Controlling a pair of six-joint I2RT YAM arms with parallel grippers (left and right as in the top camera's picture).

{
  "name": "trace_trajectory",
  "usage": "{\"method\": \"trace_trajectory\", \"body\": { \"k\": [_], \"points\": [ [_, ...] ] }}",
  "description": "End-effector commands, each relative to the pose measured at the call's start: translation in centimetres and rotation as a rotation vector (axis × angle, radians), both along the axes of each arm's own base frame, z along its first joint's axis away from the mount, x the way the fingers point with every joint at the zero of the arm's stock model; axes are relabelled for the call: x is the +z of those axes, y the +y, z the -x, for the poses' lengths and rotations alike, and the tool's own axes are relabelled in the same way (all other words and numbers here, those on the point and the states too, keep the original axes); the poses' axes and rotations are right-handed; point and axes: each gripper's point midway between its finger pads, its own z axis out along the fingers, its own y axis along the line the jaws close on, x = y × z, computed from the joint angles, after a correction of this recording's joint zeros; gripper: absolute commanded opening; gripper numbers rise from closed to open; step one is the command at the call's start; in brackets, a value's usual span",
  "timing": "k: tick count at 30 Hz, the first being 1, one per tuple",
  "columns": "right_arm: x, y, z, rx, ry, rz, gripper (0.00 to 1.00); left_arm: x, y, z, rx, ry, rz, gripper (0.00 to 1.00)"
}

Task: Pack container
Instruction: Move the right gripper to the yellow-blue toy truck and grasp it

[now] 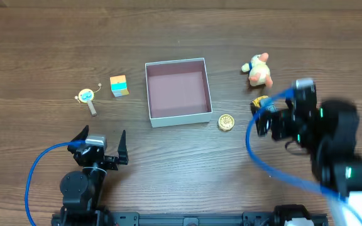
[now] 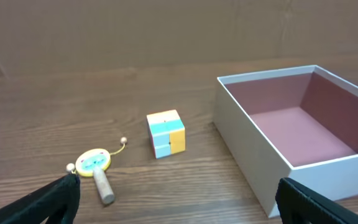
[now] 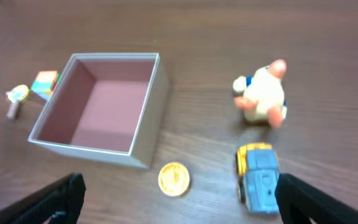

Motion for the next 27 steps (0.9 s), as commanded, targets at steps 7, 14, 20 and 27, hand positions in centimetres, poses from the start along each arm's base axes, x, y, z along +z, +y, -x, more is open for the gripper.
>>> {"method": "trace_trajectory", "body": {
  "k": [7, 14, 20, 27],
  "points": [
    [-4.9, -4.9, -4.6, -0.060, 0.461, 0.355, 1.00, 0.0, 0.1, 0.0, 0.000, -0.007, -0.018, 1.00],
    [-10.4, -5.2, -5.8, -0.045, 0.635, 0.381, 1.00, 0.0, 0.1, 0.0, 0.000, -0.007, -0.018, 1.00],
    [-11.3, -5.3, -5.9, -0.045, 0.650, 0.384, 1.00, 0.0, 0.1, 0.0, 0.000, -0.007, -0.018, 1.00],
    [-15.0, -5.3, -5.2, 0.039, 0.712, 0.427, 1.00, 0.0, 0.1, 0.0, 0.000, -0.007, -0.017, 1.00]
  ]
}}
